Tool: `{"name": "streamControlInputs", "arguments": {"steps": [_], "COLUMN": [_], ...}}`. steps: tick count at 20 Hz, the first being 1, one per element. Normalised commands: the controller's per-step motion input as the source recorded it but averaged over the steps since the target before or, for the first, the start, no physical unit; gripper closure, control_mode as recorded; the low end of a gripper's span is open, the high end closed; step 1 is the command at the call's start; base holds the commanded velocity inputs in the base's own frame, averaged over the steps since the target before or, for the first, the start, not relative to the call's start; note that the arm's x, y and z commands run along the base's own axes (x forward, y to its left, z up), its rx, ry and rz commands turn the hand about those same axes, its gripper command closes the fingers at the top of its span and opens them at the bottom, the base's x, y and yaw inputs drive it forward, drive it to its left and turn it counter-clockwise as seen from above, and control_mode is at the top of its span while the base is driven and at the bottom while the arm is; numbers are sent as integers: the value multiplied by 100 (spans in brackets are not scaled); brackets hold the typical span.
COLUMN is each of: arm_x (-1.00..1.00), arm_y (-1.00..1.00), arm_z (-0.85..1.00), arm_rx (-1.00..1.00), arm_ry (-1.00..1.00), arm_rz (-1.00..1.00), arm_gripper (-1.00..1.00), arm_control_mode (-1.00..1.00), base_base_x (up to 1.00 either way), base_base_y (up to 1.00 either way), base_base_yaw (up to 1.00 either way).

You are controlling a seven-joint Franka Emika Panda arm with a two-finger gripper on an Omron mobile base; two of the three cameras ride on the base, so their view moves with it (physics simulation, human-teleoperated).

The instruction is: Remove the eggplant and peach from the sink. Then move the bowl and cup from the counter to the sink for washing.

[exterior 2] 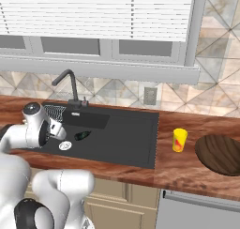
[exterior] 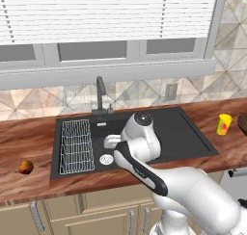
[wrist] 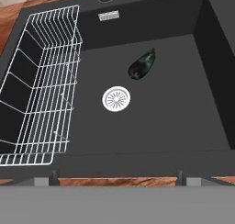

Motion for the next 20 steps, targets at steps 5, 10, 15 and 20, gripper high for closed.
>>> {"name": "streamControlInputs", "arguments": {"steps": [5,10,15,20], "arm_x": [14,19,21,27], "arm_y": [-24,-20,-14,-5], "arm_z": [0,0,0,-1], "arm_rx": [0,0,0,0], "arm_ry": [-1,0,0,0], "arm_rz": [6,4,2,0], "arm_gripper": [-100,-100,-100,-100], "arm_control_mode": [-100,-100,-100,-100], "base_base_x": [0,0,0,0], "base_base_y": [0,0,0,0], "base_base_yaw": [0,0,0,0]}}
